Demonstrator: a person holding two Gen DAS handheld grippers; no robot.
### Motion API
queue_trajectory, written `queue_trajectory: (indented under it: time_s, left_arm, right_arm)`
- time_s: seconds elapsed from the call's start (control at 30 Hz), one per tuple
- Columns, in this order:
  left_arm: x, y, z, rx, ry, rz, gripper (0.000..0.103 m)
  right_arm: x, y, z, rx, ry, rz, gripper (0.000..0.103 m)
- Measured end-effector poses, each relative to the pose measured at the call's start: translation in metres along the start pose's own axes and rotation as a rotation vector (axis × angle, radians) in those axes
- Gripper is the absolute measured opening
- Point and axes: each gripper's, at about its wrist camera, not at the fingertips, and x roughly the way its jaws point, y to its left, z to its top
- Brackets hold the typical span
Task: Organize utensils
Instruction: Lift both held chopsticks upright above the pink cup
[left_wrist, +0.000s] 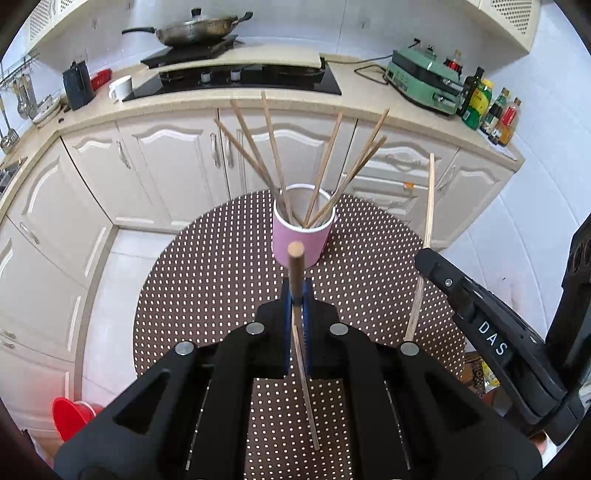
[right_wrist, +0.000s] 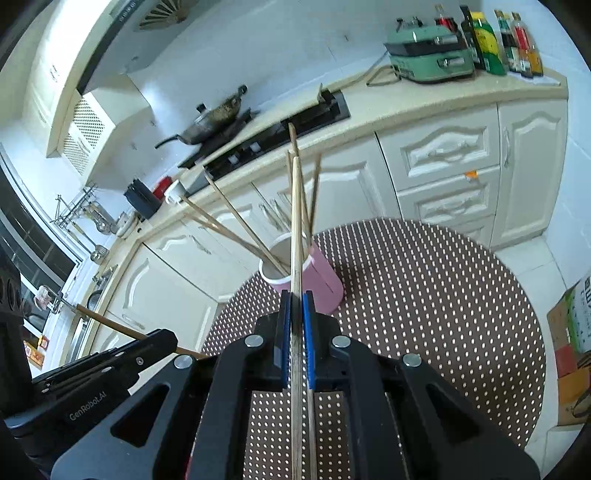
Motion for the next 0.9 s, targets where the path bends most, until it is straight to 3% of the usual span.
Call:
queue_trajectory:
  time_s: [0.4, 0.9]
  left_arm:
    - [-0.028, 0.000, 0.023, 0.012, -0.085, 0.015, 0.005]
    - [-0.039, 0.012, 0.066, -0.031, -0.148, -0.036, 0.005]
  right_arm:
    - [-0.010, 0.024, 0.027, -0.026, -0.085, 0.012, 0.005]
    - [-0.012, 0.043, 0.069, -0.029, -0.207, 0.054, 0.005]
